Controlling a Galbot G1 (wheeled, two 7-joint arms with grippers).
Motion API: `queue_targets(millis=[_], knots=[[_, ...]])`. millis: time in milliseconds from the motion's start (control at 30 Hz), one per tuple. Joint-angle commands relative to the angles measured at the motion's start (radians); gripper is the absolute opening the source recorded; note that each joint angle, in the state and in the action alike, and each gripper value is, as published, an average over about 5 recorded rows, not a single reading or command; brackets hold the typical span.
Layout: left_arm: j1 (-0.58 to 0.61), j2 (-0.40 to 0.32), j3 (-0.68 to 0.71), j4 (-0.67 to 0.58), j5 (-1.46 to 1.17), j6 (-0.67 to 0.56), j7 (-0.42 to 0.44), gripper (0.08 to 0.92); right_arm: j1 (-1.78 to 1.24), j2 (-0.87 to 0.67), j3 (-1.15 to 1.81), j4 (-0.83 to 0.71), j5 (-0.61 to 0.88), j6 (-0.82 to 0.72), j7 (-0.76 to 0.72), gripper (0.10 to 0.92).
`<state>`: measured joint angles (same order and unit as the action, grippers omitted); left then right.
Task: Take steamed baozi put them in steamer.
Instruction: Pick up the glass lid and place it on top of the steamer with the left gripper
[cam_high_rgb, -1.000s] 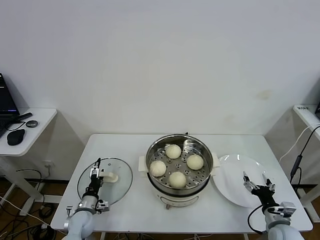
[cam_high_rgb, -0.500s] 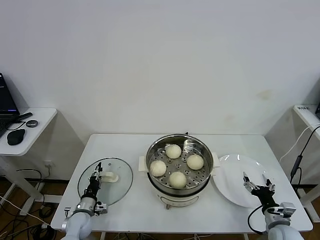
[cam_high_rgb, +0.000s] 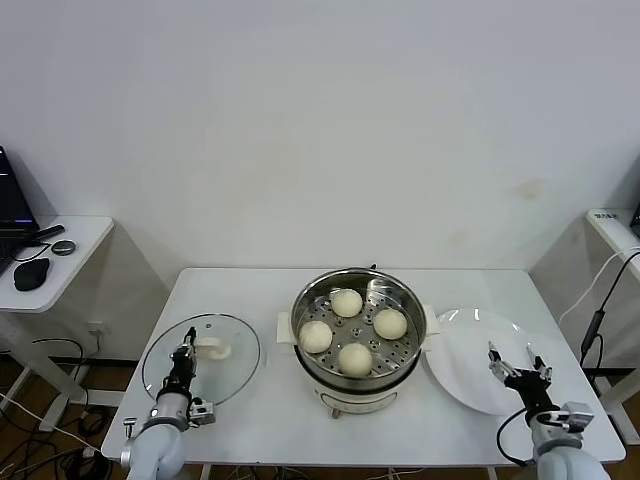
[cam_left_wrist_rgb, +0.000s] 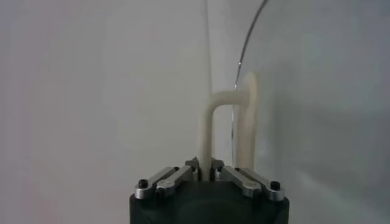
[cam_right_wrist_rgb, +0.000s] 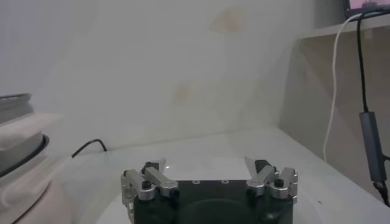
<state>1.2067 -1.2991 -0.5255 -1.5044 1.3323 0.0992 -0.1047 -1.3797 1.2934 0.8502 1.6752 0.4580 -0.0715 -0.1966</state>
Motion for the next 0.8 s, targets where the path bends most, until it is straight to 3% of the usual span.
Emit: queue_targets(millis=[33, 133, 267, 500, 667, 800], knots=[[0.047, -0.001, 0.068, -0.341, 0.013, 0.395, 0.147, 0.168, 0.008, -0.005, 0.002, 0.001, 0.011, -0.003, -0.001, 0.823], [0.029, -0.022, 0.11, -0.418, 0.097, 0.537, 0.263, 0.168, 0.01, -0.006, 0.006, 0.003, 0.018, -0.004, -0.001, 0.823], [-0.001, -0.073, 0.112, -0.45, 0.226, 0.584, 0.351, 0.168, -0.001, -0.012, 0.026, 0.027, 0.031, -0.019, -0.003, 0.823], [-0.005, -0.124, 0.136, -0.532, 0.32, 0.592, 0.437, 0.168, -0.018, -0.034, 0.05, 0.04, 0.04, -0.028, -0.006, 0.823], [0.001, -0.149, 0.238, -0.605, 0.327, 0.592, 0.476, 0.168, -0.017, -0.026, 0.048, 0.033, 0.036, -0.027, -0.007, 0.823], [-0.026, -0.174, 0.334, -0.587, 0.335, 0.592, 0.479, 0.168, -0.02, -0.018, 0.052, 0.031, 0.026, -0.027, -0.007, 0.823]])
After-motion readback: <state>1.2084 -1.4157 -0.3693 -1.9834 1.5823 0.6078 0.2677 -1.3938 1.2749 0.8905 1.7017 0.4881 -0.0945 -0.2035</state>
